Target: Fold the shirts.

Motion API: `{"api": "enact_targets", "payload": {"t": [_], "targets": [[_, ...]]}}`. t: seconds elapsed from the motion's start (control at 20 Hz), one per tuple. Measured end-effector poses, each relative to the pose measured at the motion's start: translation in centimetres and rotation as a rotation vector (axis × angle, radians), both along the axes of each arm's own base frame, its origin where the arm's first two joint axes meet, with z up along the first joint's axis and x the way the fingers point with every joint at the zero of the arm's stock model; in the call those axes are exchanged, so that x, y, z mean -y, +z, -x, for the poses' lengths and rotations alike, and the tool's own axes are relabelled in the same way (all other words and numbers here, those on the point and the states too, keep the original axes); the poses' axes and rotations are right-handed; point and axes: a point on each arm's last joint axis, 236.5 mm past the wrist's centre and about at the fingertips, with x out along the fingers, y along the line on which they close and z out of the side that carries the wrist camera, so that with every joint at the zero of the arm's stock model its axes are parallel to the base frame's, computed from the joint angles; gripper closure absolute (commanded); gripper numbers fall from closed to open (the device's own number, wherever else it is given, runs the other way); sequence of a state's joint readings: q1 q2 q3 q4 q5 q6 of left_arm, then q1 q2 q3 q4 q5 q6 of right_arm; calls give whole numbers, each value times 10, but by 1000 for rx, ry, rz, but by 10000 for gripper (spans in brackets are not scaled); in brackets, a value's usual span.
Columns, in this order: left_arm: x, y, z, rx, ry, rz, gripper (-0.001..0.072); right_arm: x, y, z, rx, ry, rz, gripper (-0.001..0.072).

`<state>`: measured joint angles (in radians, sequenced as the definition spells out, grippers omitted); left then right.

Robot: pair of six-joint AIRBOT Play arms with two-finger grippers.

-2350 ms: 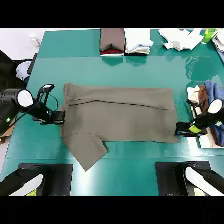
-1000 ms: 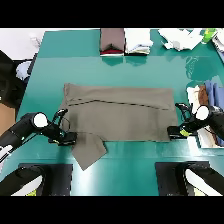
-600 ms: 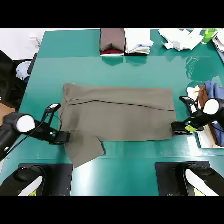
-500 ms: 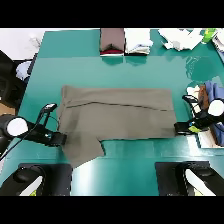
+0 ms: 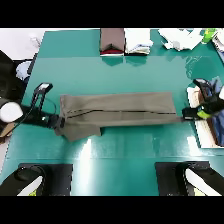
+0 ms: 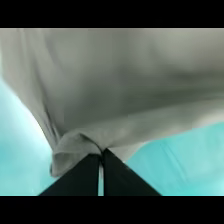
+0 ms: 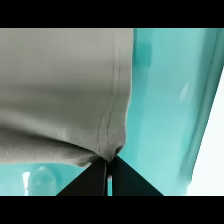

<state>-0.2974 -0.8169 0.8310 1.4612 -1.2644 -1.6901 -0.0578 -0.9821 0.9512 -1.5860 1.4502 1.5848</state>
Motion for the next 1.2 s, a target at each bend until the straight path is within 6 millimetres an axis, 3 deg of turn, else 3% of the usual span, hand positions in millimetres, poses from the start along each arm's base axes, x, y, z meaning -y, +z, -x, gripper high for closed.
{"api": "enact_targets", "payload": {"t": [0.35, 0.45, 0.6, 0.65, 0.7, 0.75, 0.8, 0.9, 0.95, 1.05, 1.1, 1.2], "targets": [[-13, -15, -131, 131, 35, -67, 677, -5, -14, -97, 0, 30, 0, 695], [-16, -26, -154, 144, 33, -76, 678, -6, -21, -119, -2, 33, -1, 695], [-18, -41, -173, 146, 29, -85, 665, -14, -32, -148, -4, 29, -34, 692], [-19, -43, -177, 150, 25, -88, 424, -17, -35, -156, -3, 27, -49, 643], [-19, -44, -180, 154, 26, -89, 238, -20, -37, -164, 1, 25, -64, 407], [-20, -44, -182, 153, 27, -89, 214, -23, -38, -171, 9, 24, -75, 295], [-19, -42, -184, 156, 29, -87, 212, -26, -37, -178, 22, 22, -93, 295], [-18, -37, -185, 147, 27, -87, 214, -31, -29, -190, 56, 31, -113, 295], [-18, -34, -184, 135, 27, -85, 250, -31, -25, -193, 70, 40, -117, 263], [-15, -33, -177, 94, 28, -72, 677, -25, -16, -195, 89, 36, -121, 188], [-13, -33, -171, 67, 26, -63, 668, -19, -13, -193, 85, 27, -125, 147], [-6, -33, -164, 32, 22, -36, 669, -5, -16, -183, 49, -3, -130, 140]]}}
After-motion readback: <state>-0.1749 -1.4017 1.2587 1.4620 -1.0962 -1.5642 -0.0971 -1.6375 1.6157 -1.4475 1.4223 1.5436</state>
